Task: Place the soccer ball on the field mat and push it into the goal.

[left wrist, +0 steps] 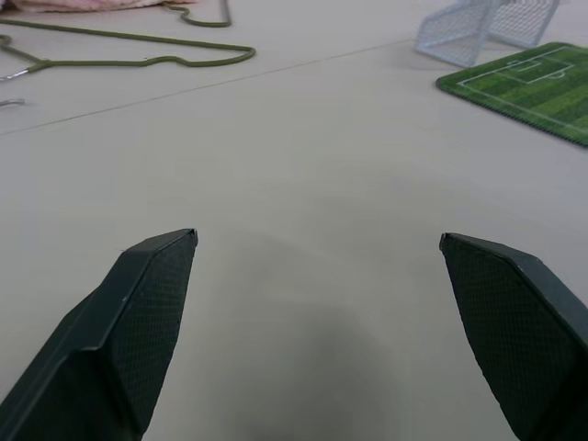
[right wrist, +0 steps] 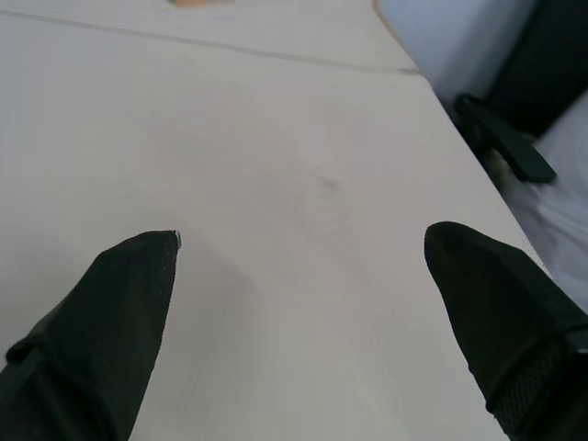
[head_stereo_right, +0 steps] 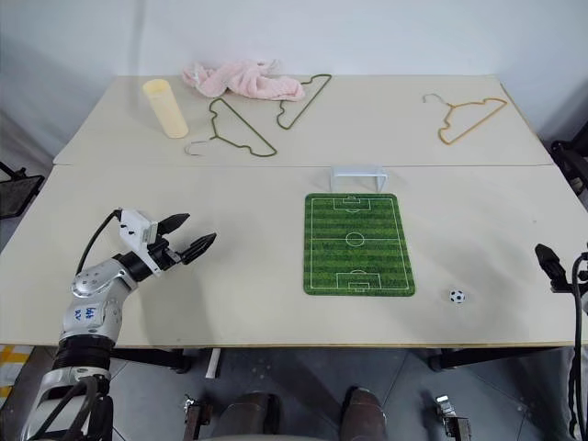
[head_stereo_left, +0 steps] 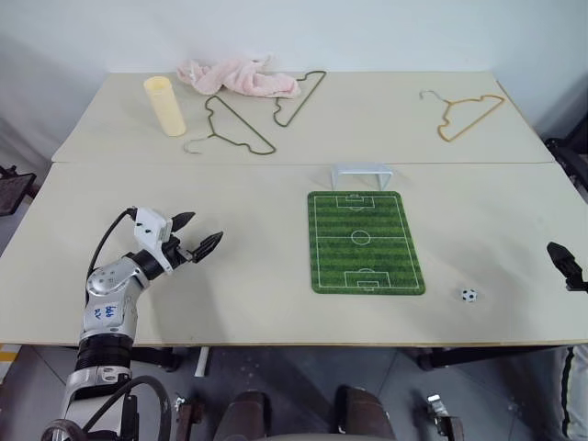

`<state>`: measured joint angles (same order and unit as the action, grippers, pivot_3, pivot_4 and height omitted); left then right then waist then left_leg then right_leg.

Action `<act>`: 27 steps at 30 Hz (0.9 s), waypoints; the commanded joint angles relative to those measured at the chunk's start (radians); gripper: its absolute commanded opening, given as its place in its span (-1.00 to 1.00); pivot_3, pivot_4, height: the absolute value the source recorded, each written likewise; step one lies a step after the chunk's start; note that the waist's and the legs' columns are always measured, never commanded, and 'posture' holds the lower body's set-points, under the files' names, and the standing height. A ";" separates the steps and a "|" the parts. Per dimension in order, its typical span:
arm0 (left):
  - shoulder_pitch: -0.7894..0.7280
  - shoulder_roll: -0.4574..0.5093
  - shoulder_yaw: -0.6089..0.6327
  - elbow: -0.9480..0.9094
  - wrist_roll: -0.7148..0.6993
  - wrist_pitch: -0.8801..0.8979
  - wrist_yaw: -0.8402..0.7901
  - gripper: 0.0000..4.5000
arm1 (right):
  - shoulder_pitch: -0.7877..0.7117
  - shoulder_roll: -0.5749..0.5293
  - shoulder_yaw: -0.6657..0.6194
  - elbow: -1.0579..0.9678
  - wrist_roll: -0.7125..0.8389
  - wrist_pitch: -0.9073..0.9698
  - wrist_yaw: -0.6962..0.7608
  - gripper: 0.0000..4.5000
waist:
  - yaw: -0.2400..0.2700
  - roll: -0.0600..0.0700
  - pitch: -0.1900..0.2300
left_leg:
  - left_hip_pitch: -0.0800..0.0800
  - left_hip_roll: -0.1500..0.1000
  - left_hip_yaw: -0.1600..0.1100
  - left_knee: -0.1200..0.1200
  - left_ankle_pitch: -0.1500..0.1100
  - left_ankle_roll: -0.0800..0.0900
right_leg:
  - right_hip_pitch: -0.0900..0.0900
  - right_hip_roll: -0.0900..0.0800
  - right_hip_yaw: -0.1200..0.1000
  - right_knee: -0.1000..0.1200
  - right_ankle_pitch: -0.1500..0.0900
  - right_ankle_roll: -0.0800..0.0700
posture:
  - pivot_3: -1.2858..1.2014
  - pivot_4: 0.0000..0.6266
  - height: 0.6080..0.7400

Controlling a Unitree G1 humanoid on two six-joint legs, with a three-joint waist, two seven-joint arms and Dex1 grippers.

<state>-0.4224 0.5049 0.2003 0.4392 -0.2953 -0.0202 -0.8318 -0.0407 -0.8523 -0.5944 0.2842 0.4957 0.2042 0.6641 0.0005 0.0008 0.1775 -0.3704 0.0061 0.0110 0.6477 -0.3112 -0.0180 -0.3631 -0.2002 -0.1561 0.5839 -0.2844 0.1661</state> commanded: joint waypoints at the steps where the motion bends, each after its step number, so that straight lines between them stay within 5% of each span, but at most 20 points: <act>1: -0.006 0.024 -0.054 -0.105 -0.056 -0.020 -0.181 1.00 | 0.055 -0.070 0.054 -0.243 0.057 0.090 0.157 0.99 | 0.000 0.000 0.000 | 0.000 0.000 0.000 0.000 0.000 0.000 | 0.000 0.000 0.000 0.000 0.000 0.000 | 0.03 -0.52 1.00; 12: -0.004 0.013 -0.072 -0.134 -0.105 -0.007 -0.313 1.00 | 0.081 -0.164 0.257 -0.257 -0.046 0.072 0.428 0.99 | 0.007 -0.002 0.001 | 0.000 0.000 0.000 0.002 -0.001 0.000 | 0.001 0.000 0.000 0.000 0.000 0.000 | 0.03 -0.52 1.00; 27: 0.111 0.041 -0.041 -0.278 -0.125 0.065 -0.263 1.00 | 0.048 -0.111 0.341 -0.082 -0.165 -0.022 0.477 0.92 | 0.020 -0.002 0.001 | 0.001 0.000 0.000 0.004 -0.001 0.000 | 0.002 0.000 0.000 0.000 0.000 0.000 | 0.03 -0.52 1.00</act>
<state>-0.3033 0.5319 0.1458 0.1967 -0.4028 0.0480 -1.0992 0.0110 -0.9794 -0.2606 0.1892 0.3415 0.2093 1.1444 0.0209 -0.0015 0.1789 -0.3696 0.0065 0.0109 0.6514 -0.3118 -0.0178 -0.3609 -0.1996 -0.1561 0.5839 -0.2843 0.1662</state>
